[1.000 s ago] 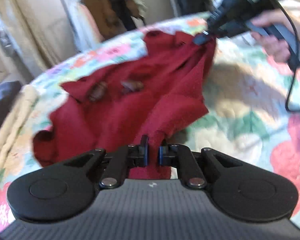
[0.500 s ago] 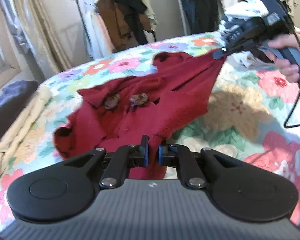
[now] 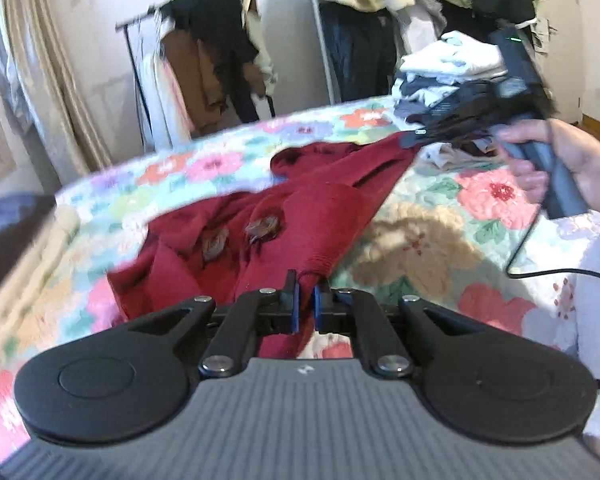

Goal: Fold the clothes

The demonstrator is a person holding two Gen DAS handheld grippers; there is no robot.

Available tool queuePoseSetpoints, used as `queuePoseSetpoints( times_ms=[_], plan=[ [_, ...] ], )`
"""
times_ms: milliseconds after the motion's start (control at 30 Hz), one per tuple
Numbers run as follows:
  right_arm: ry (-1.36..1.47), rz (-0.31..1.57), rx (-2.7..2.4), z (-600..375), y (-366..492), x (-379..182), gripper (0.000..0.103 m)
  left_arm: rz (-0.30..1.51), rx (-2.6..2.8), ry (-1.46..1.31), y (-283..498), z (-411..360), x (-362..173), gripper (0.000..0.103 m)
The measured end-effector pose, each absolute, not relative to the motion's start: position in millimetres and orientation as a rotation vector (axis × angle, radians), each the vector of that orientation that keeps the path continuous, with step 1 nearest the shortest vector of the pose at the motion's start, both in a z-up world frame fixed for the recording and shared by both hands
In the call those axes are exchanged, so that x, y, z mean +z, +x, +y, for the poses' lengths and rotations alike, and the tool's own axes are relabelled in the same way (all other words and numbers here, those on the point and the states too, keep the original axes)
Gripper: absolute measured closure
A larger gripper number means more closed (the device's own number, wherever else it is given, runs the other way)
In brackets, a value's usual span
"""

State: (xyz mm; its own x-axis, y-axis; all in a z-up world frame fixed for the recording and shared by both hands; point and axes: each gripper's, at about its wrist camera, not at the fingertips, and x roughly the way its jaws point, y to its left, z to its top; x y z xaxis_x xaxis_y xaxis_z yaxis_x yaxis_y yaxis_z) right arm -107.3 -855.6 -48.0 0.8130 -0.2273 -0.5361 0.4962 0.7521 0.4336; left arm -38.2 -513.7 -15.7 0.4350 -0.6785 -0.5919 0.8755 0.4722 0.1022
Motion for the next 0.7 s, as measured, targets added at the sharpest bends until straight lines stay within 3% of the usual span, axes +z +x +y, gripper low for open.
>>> queuePoseSetpoints(
  times_ms=[167,267,333,567,633,700],
  plan=[
    [0.656,0.56,-0.418,-866,-97,-65,0.098,0.684,-1.022,0.487,-36,-533,-61,0.095],
    [0.695,0.528,-0.373,-869,-97,-65,0.098,0.736,-0.969,0.506,-28,-540,-70,0.082],
    [0.727,0.531,-0.349,-871,-97,-68,0.096,0.774,-0.943,0.463,-17,-539,-70,0.065],
    [0.851,0.529,-0.317,-884,-98,-80,0.087,0.796,-0.947,0.596,-27,-524,-86,0.045],
    [0.855,0.529,-0.313,-885,-98,-82,0.082,0.811,-0.962,0.667,-33,-519,-97,0.045],
    [0.861,0.539,-0.315,-887,-97,-84,0.064,0.787,-0.992,0.685,-39,-513,-98,0.045]
  ],
)
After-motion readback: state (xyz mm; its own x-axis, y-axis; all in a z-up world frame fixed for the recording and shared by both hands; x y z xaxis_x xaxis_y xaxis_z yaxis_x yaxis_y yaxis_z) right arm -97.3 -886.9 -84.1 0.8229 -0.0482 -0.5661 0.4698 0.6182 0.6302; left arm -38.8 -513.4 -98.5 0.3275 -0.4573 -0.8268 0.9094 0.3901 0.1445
